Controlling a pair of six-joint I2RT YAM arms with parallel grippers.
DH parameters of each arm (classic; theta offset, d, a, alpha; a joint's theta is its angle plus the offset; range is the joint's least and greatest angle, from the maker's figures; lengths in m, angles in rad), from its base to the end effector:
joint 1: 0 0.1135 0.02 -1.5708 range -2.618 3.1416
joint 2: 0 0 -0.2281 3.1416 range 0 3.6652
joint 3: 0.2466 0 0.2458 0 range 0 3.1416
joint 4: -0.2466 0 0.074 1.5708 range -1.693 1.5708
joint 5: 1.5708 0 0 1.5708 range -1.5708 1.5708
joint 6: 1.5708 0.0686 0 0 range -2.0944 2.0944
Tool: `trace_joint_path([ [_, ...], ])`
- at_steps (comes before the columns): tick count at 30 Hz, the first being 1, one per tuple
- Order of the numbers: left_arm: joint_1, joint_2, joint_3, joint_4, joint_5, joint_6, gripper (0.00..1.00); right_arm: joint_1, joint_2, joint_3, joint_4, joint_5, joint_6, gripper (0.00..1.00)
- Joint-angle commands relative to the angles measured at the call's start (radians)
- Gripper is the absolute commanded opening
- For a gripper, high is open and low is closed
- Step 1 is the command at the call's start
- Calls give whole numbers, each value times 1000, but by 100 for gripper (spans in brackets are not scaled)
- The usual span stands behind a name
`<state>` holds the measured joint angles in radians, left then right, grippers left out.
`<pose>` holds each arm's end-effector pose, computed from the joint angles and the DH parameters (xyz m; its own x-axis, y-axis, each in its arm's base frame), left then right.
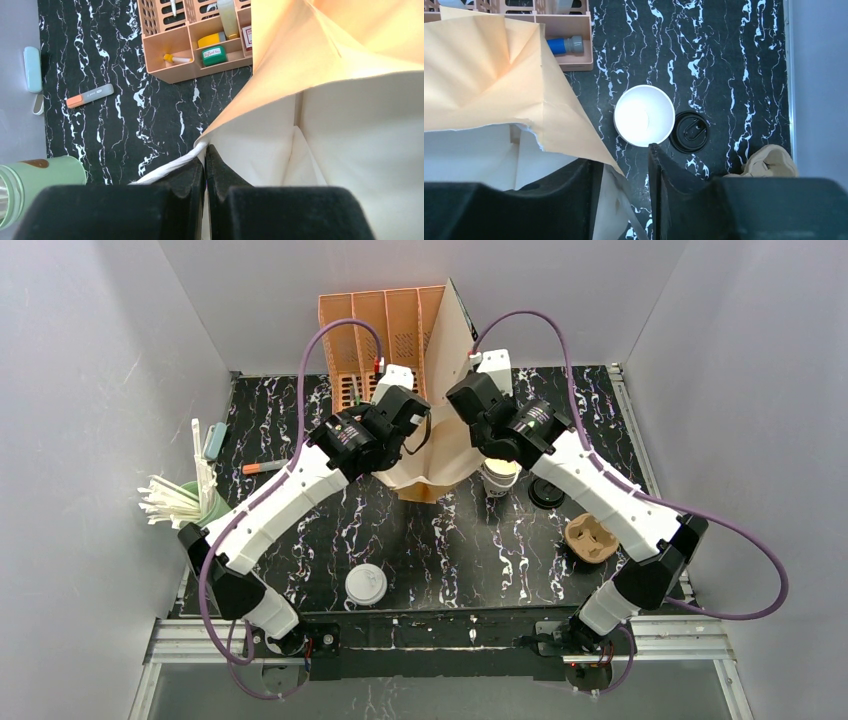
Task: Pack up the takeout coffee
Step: Open the takeout bag at the center of the board.
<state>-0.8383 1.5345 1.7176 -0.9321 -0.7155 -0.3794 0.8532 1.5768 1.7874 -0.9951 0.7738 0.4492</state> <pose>0.2523 -0.2133 0.3582 -0.5118 0.1510 -0.8457 0.0542 0.9881 0.1437 0.2525 0.2164 0.3632 -0.5112 -0.1134 -0.8519 0.0093 0.9905 -0.1374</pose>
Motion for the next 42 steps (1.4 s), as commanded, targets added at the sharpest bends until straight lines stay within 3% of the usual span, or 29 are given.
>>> trace_joint_path([
  [1, 25, -2, 35, -85, -69, 23, 0, -12, -77, -3, -26, 114, -30, 48],
  [4, 27, 20, 46, -112, -104, 15, 0, -11, -72, 10, -39, 122, -30, 52],
  [7, 28, 27, 38, -85, -57, 16, 0, -11, -55, 24, -41, 54, -33, 62],
  [10, 28, 29, 40, -34, 54, 22, 0, -10, -86, -5, 64, -178, -100, 71],
  [13, 28, 50, 76, -10, 192, 23, 0, -10, -141, -43, 174, -390, -146, 73],
  [19, 28, 100, 120, -11, 275, 10, 0, -10, -195, -61, 262, -571, -170, 73],
  [20, 28, 103, 116, -8, 273, 8, 0, -10, -213, -72, 279, -601, -173, 70],
  [22, 29, 100, 103, 6, 282, 4, 0, -10, -250, -101, 327, -658, -165, 54],
  [26, 31, 99, 96, 25, 309, -6, 0, -10, -298, -168, 421, -718, -101, 2],
  [36, 33, 37, 10, 107, 340, -61, 0, -5, -309, -295, 593, -614, 149, 1],
  [42, 33, 8, -49, 142, 365, -73, 0, -3, -225, -302, 608, -593, 214, 1],
])
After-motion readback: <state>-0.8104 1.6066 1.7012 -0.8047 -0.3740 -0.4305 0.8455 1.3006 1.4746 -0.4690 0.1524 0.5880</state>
